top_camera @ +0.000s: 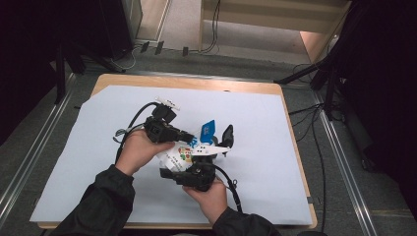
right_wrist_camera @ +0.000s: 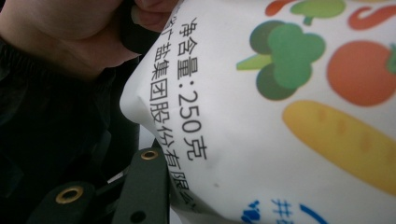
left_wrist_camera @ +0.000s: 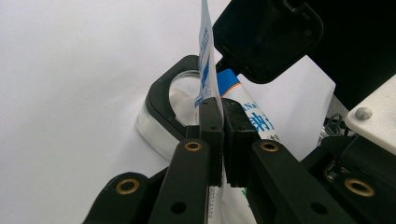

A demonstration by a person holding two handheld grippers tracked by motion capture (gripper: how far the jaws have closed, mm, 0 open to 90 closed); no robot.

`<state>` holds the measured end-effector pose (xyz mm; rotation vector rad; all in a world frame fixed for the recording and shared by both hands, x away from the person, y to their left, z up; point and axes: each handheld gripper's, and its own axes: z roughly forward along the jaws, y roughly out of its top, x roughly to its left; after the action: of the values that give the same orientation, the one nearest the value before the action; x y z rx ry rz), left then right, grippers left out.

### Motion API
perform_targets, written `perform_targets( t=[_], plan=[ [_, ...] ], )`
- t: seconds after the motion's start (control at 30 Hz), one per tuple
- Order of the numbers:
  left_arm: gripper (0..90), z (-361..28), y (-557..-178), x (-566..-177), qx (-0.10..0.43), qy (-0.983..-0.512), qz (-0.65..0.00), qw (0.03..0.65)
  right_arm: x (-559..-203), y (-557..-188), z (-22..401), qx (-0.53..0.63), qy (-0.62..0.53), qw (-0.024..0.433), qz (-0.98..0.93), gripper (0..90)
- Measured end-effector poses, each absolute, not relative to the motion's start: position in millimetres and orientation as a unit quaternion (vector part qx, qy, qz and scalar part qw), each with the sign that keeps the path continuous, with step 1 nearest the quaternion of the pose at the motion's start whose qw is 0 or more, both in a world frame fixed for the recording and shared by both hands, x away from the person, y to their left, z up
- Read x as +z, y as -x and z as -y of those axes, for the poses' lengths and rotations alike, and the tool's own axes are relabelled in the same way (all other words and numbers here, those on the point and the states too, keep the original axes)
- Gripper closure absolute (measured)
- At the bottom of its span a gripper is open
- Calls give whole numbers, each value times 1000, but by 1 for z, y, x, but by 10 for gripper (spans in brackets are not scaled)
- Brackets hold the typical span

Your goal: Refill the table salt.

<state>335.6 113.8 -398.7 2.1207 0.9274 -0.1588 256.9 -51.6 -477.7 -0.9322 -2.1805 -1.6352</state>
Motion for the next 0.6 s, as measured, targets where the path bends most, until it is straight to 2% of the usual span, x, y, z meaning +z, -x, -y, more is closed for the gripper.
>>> perform_targets(
  t=[0.6],
  plan=[
    [872,-114,-336,-399,-73,-837,-366,401,-477,-256,54,-567,322,138,745,667]
  ],
)
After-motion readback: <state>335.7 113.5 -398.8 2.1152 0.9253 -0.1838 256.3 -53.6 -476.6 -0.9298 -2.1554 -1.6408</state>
